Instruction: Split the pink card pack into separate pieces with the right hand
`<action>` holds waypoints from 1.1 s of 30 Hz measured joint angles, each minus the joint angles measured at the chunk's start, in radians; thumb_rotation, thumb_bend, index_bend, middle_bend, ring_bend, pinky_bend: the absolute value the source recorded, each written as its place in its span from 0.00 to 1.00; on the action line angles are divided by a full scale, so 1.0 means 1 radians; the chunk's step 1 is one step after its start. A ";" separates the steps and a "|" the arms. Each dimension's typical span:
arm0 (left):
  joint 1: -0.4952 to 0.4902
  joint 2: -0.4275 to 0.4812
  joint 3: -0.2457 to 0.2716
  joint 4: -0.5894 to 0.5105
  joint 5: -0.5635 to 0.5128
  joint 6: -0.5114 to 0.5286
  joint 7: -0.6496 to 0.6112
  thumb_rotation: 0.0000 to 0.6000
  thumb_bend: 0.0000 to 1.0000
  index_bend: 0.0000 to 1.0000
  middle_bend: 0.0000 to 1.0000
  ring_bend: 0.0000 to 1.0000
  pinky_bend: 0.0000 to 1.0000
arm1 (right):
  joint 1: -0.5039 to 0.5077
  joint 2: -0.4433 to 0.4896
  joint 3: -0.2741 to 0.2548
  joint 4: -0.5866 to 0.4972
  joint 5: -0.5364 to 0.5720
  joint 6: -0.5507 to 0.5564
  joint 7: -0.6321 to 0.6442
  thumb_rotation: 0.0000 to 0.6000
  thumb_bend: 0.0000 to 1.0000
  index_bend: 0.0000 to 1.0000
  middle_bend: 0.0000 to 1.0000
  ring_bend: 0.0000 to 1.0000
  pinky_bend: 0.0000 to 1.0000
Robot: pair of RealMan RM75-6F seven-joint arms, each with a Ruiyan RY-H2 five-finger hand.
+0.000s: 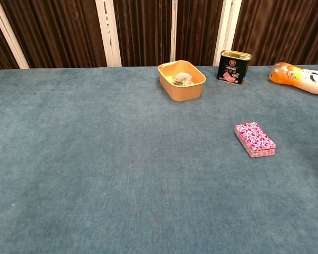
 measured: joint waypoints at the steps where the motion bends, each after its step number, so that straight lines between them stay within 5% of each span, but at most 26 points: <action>1: 0.000 0.002 0.001 -0.001 -0.001 -0.003 -0.002 1.00 0.00 0.00 0.00 0.00 0.00 | 0.019 -0.003 0.008 -0.008 0.022 -0.019 -0.019 1.00 0.29 0.00 0.00 0.00 0.00; 9: -0.006 0.018 0.007 -0.015 -0.007 -0.029 -0.021 1.00 0.00 0.00 0.00 0.00 0.00 | 0.161 -0.054 0.047 -0.029 0.242 -0.157 -0.211 1.00 0.27 0.00 0.00 0.00 0.00; 21: -0.020 0.039 0.013 -0.034 -0.023 -0.073 -0.050 1.00 0.00 0.00 0.00 0.00 0.00 | 0.375 -0.193 0.028 0.064 0.617 -0.256 -0.449 1.00 0.27 0.00 0.00 0.00 0.00; 33: -0.025 0.049 0.015 -0.040 -0.031 -0.089 -0.069 1.00 0.00 0.00 0.00 0.00 0.00 | 0.481 -0.297 0.001 0.176 0.694 -0.264 -0.463 1.00 0.27 0.00 0.00 0.00 0.00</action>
